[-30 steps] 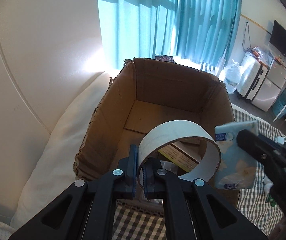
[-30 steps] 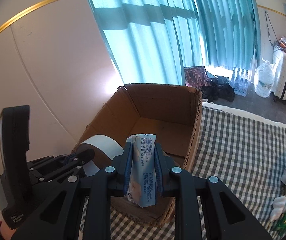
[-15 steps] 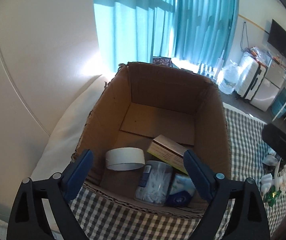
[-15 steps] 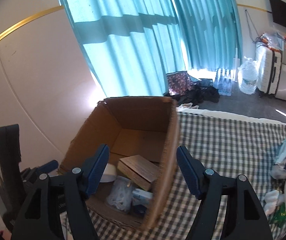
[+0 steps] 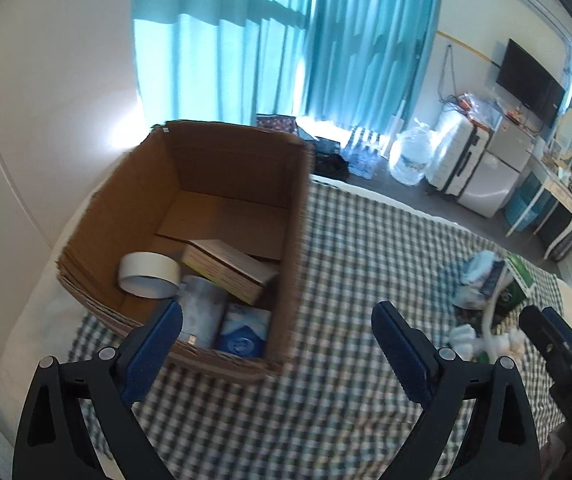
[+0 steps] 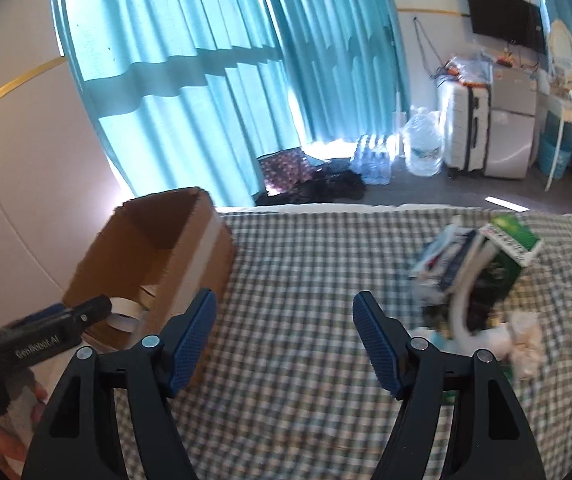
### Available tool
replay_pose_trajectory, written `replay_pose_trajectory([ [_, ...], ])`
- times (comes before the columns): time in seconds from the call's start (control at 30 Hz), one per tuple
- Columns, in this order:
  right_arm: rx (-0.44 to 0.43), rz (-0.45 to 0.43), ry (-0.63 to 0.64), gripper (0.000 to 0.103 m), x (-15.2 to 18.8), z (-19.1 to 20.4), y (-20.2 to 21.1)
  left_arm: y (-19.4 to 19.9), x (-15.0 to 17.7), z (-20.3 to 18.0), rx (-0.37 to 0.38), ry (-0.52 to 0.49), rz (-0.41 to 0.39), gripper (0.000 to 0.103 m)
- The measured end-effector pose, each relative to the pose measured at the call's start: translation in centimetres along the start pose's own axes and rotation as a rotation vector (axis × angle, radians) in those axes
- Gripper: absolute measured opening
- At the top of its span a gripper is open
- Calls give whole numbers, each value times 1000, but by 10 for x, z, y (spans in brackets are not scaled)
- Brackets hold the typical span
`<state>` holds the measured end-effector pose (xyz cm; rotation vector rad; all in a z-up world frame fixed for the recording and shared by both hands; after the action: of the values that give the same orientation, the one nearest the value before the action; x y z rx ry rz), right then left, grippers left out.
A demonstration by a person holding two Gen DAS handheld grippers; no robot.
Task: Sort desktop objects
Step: 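Move both tools back over the pile of items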
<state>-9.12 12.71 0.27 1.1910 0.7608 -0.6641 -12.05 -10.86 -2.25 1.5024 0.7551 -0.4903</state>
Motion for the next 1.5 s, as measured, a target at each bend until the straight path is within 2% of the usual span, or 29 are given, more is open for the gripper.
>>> replay_pose_trajectory([
  [0.17, 91, -31, 29, 76, 18, -56, 31, 2, 21, -51, 41, -10, 24, 100],
  [0.3, 191, -53, 26, 76, 41, -115, 49, 0, 42, -91, 59, -48, 20, 100],
  [0.47, 287, -24, 7, 76, 65, -170, 51, -15, 70, -138, 66, -116, 46, 100],
  [0.57, 300, -15, -21, 76, 73, -189, 47, -23, 85, -162, 69, -152, 45, 100],
  [0.77, 320, 16, 14, 76, 84, -208, 37, -44, 119, -204, 65, -240, 83, 100],
  [0.93, 291, 75, -33, 76, 96, -227, 23, -64, 132, -224, 15, -330, 112, 100],
  [1.3, 288, 116, -105, 76, 108, -262, 0, -103, 129, -245, -26, -348, 131, 100],
  [1.5, 282, 119, -89, 76, 108, -268, -13, -121, 137, -248, -50, -362, 135, 100],
])
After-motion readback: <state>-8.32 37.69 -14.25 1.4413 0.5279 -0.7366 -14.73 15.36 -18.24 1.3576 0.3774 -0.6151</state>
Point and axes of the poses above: each gripper's, at about its wrist camera, not at the fingertips, and y roughly against the way its jaws point, z to its left, x to its underside, the point moved 7 cm from there along -y, roughly the way its jaws point, and after that the axes turned 5 degrees about -z, right-handed, at the moved point
